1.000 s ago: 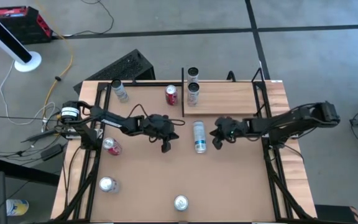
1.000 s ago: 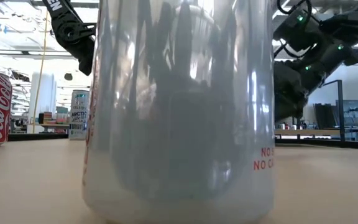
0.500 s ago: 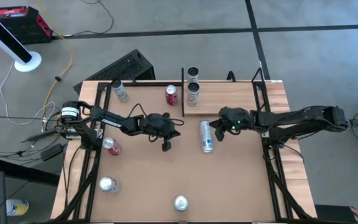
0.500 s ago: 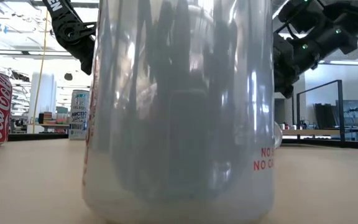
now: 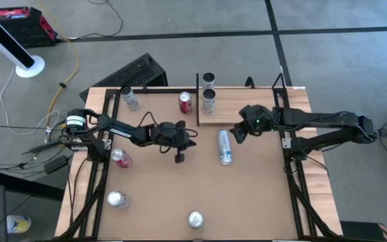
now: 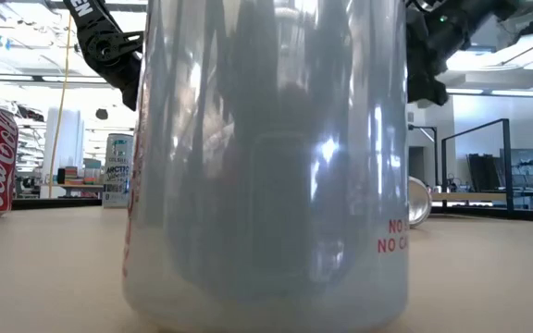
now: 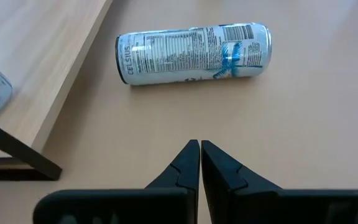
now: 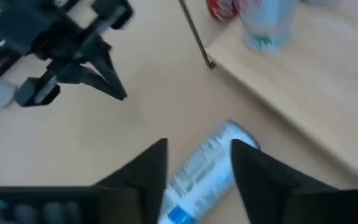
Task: Place canned beverage on shelf
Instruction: Put the bottom white-blue soda can on the shelf
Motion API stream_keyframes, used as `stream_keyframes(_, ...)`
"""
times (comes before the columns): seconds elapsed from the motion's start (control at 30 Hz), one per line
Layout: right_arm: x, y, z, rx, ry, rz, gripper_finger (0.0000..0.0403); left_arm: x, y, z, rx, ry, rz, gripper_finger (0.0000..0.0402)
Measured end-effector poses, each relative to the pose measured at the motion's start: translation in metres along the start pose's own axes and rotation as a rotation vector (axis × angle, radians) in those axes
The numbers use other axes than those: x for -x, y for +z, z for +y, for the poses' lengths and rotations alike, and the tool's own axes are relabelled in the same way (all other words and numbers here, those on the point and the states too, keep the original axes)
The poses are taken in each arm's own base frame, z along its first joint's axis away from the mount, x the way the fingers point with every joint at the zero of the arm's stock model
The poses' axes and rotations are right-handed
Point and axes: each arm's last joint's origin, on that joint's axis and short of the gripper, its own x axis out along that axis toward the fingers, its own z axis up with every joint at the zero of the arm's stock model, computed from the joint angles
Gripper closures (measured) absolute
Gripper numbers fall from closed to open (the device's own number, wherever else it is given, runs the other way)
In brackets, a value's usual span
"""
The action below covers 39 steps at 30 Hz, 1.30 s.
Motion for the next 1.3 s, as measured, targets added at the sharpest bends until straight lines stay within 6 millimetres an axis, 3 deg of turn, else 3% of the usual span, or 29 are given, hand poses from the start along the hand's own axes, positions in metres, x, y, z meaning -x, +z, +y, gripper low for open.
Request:
stream_keyframes(0.13,-0.010,-0.008,-0.004,-0.151,-0.077,0.090,0.0126,0.000,0.000,0.000,-0.044,0.000,0.000,0.0402)
stream_keyframes(0.27,-0.033,-0.015,-0.006,-0.252,-0.150,0.190,0.0065,0.000,0.000,0.000,-0.104,-0.016,0.001,0.0402)
stream_keyframes(0.5,-0.076,-0.014,0.002,-0.367,-0.101,0.327,0.0007,0.000,0.002,0.000,-0.185,-0.013,-0.025,0.0402)
stream_keyframes(0.8,-0.122,-0.007,0.013,-0.408,-0.187,0.351,0.0008,0.000,0.004,0.000,-0.275,-0.007,-0.044,0.0402)
stream_keyframes(1.1,-0.169,-0.021,0.019,-0.397,-0.255,0.422,0.0012,0.000,0.004,0.000,-0.320,-0.003,-0.048,0.0402)
stream_keyframes(1.2,-0.172,-0.023,0.024,-0.356,-0.260,0.433,0.0038,0.000,0.004,0.001,-0.320,-0.002,-0.048,0.0402)
stream_keyframes(1.3,-0.173,-0.025,0.029,-0.318,-0.261,0.424,0.0092,0.000,0.004,0.001,-0.319,-0.003,-0.045,0.0402)
